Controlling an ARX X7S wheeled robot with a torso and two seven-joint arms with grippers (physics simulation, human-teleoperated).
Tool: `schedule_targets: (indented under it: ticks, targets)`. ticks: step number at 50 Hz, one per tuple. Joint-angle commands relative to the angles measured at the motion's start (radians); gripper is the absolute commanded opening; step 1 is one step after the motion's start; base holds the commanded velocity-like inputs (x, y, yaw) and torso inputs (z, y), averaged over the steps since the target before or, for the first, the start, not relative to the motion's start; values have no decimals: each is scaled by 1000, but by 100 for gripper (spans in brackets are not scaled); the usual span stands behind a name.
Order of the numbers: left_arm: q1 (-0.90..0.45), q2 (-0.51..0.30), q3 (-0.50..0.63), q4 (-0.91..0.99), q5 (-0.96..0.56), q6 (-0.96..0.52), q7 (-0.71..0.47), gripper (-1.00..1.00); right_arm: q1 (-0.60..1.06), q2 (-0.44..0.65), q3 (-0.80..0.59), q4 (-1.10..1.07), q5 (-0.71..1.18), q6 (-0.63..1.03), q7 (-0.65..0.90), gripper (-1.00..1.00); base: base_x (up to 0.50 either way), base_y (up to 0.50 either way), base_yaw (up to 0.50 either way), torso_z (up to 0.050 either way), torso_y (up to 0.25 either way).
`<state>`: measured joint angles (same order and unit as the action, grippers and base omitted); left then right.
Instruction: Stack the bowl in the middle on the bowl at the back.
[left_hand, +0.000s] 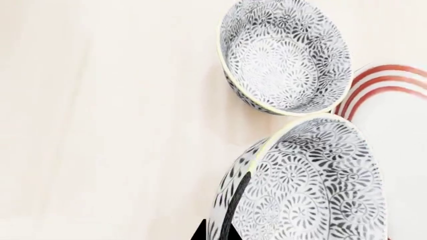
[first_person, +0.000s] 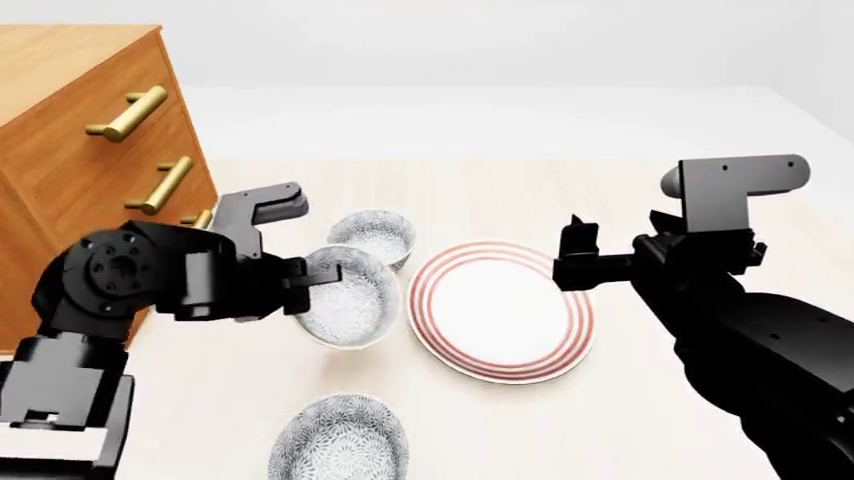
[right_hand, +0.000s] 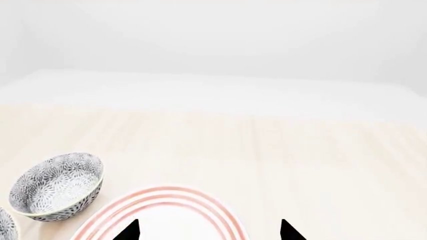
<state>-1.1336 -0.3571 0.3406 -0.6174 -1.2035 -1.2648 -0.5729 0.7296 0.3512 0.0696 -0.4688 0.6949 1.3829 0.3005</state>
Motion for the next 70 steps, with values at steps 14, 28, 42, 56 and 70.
schedule_targets:
  ticks: [14,28,42,56,70]
  targets:
    - [40,-11,-330,153,-495,-181,-524,-100,6,3,-5,8,10,-17,12,100,0,0,0,0,0]
    - [141,-98,-294,321,-1079,-80,-983,-100,26,3,2,-9,30,3,28,100,0,0,0,0,0]
    - [239,-331,-98,621,-1344,199,-979,-100,40,-10,-16,-1,31,-16,38,100,0,0,0,0,0]
    - [324,-430,-24,769,-1444,294,-949,-100,48,-18,-21,5,37,-21,50,100,0,0,0,0,0]
    - [364,-493,5,860,-1487,351,-931,-100,52,-17,-22,5,44,-28,58,100,0,0,0,0,1]
